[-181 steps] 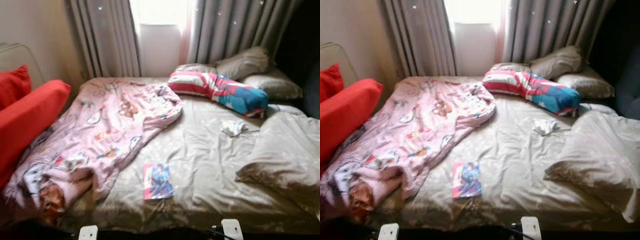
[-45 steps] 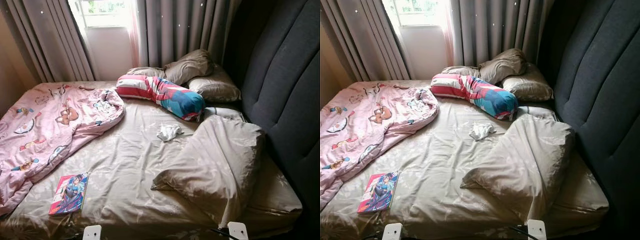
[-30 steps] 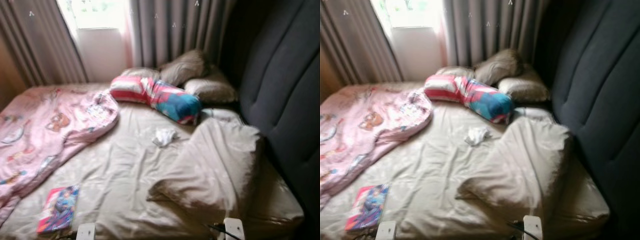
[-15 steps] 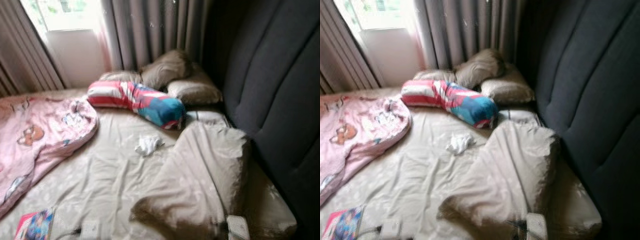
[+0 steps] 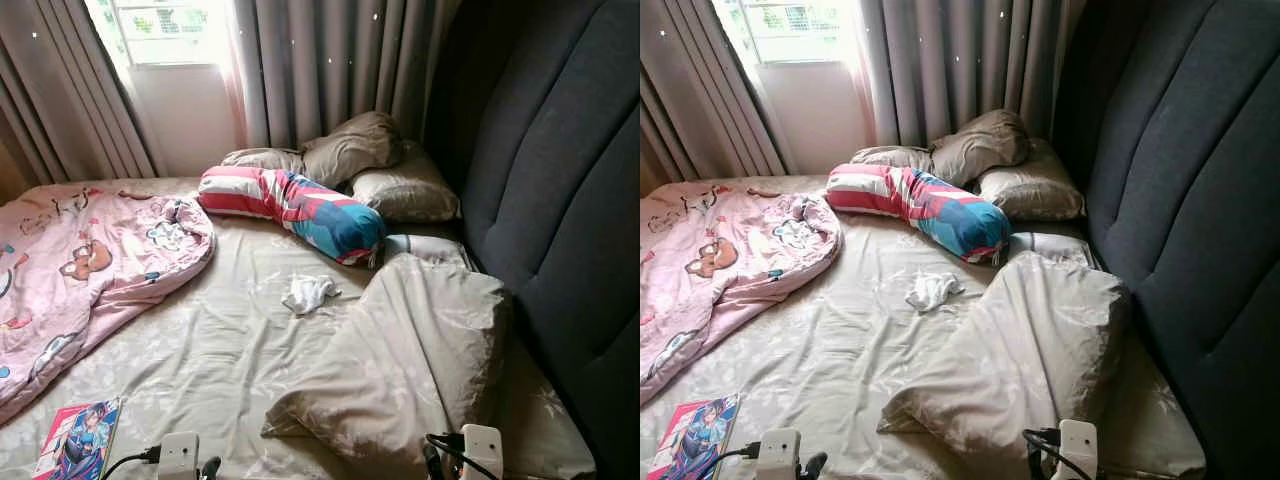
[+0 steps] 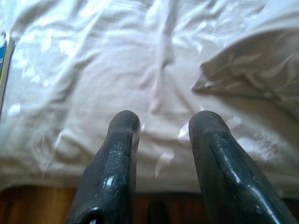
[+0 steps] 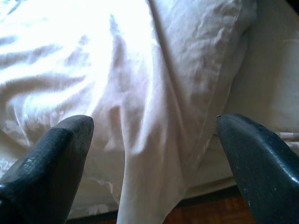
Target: Clean up the room
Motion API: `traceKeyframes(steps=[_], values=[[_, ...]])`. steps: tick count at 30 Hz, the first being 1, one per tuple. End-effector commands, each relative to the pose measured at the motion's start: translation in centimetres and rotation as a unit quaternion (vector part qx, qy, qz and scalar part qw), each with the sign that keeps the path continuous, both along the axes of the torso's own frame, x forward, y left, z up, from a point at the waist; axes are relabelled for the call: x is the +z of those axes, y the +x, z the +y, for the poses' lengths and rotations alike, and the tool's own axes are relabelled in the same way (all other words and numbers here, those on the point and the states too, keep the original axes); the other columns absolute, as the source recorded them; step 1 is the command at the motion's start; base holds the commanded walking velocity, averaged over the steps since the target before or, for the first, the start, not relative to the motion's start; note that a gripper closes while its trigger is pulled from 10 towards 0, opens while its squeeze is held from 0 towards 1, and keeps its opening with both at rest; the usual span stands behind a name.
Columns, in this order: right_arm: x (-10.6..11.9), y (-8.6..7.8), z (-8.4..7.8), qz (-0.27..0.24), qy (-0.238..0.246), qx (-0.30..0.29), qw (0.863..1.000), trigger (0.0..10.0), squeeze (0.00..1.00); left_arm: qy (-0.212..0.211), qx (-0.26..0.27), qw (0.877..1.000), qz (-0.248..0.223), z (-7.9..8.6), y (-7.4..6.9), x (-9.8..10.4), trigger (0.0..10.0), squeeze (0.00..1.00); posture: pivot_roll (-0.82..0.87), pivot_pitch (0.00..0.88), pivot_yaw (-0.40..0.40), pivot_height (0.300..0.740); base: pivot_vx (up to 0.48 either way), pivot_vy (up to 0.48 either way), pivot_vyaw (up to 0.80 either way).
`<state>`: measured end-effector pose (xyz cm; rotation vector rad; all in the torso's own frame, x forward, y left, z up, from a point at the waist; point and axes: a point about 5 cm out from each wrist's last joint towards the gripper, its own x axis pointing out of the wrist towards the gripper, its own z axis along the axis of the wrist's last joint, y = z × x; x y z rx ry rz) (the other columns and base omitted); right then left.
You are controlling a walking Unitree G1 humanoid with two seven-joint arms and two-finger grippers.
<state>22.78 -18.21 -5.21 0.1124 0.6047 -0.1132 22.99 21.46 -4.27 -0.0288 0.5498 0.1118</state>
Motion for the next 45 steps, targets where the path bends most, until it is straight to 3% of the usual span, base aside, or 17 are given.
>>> traceKeyframes(steps=[1, 2, 3, 4, 5, 6, 7, 9, 15, 22, 37, 43, 45], values=[[0.1, 0.0, 0.0, -0.01, 0.005, -0.006, 1.0, 10.0, 0.0, 0.013, -0.011, 0.999, -0.048, -0.1, 2.0, 1.6, 10.0, 0.0, -0.09, 0.028, 0.007, 0.74, 0.0, 0.0, 0.0], [0.2, 0.0, 0.0, -0.016, 0.004, -0.004, 1.0, 10.0, 0.0, 0.033, -0.034, 0.99, -0.133, -0.7, 5.4, 5.0, 10.0, 0.0, -0.1, 0.022, 0.009, 0.74, 0.0, 0.0, 0.0], [1.9, 2.1, -0.2, -0.067, -0.002, -0.002, 0.998, 10.0, 0.0, 0.04, -0.043, 0.982, -0.181, -1.0, 6.3, 6.4, 10.0, 0.0, -0.1, 0.022, 0.009, 0.74, 0.0, 0.0, 0.0], [5.0, 5.3, -0.3, -0.145, -0.011, 0.001, 0.989, 10.0, 0.0, 0.041, -0.053, 0.971, -0.231, -1.5, 6.9, 7.7, 10.0, 0.0, -0.1, 0.02, 0.011, 0.74, 0.0, 0.0, 0.0], [5.7, 5.9, -0.3, -0.162, -0.013, 0.001, 0.987, 10.0, 0.0, 0.041, -0.055, 0.968, -0.24, -1.6, 7.0, 7.9, 10.0, 0.0, -0.1, 0.02, 0.011, 0.74, 0.0, 0.0, 0.0], [5.7, 5.9, -0.3, -0.162, -0.013, 0.001, 0.987, 10.0, 0.0, 0.041, -0.055, 0.968, -0.24, -1.6, 7.0, 7.9, 10.0, 0.0, -0.1, 0.02, 0.011, 0.74, 0.0, 0.0, 0.0], [6.1, 6.2, -0.4, -0.171, -0.014, -0.003, 0.985, 10.0, 0.0, 0.059, -0.056, 0.976, -0.2, -1.8, 7.6, 7.7, 10.0, 0.0, -0.11, 0.016, 0.012, 0.74, 0.0, 0.0, 0.0], [6.2, 6.4, -0.5, -0.175, -0.014, -0.006, 0.984, 10.0, 0.0, 0.065, -0.055, 0.978, -0.191, -2.2, 8.1, 7.9, 10.0, 0.0, -0.11, 0.015, 0.013, 0.74, 0.0, 0.0, 0.0], [6.9, 6.4, -1.1, -0.204, -0.028, -0.013, 0.979, 10.0, 0.0, 0.021, -0.038, 0.97, -0.238, -2.3, 7.7, 8.4, 10.0, 0.0, -0.11, 0.004, 0.015, 0.74, 0.0, 0.0, 0.0], [7.1, 6.0, -1.5, -0.229, -0.033, -0.021, 0.973, 10.0, 0.0, 0.029, -0.017, 0.972, -0.232, -1.0, 6.7, 7.7, 10.0, 0.0, -0.12, 0.0, 0.023, 0.74, 0.0, 0.0, 0.0], [8.2, 6.4, 0.0, -0.269, -0.064, 0.039, 0.96, 10.0, 0.0, 0.02, -0.022, 0.971, -0.235, -1.3, 6.5, 7.6, 10.0, 0.0, -0.12, 0.0, 0.021, 0.74, 0.0, 0.0, 0.0], [7.6, 6.2, 0.3, -0.247, -0.063, 0.051, 0.966, 10.0, 0.0, 0.019, -0.03, 0.975, -0.221, -1.6, 6.6, 7.3, 10.0, 0.0, -0.12, 0.0, 0.012, 0.74, 0.0, 0.0, 0.0], [6.7, 6.0, 0.4, -0.212, -0.058, 0.052, 0.974, 10.0, 0.0, 0.019, -0.036, 0.976, -0.213, -1.8, 6.6, 7.1, 10.0, 0.0, -0.11, 0.006, 0.002, 0.74, 0.0, 0.0, 0.0]])
